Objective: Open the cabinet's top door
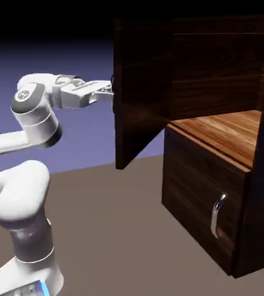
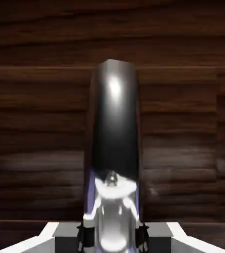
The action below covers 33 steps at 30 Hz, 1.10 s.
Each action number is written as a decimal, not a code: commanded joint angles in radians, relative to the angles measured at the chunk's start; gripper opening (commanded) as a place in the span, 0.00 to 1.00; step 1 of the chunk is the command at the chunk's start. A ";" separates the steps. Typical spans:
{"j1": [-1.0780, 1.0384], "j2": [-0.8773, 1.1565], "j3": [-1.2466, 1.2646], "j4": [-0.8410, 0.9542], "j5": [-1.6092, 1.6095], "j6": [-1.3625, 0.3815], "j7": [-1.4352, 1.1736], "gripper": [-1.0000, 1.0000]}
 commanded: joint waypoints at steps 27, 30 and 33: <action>-0.352 0.066 0.528 0.822 0.326 -1.058 -0.007 0.00; -0.429 0.078 0.543 0.931 0.329 -1.147 -0.020 0.00; -0.482 0.086 0.552 1.007 0.329 -1.207 -0.030 0.00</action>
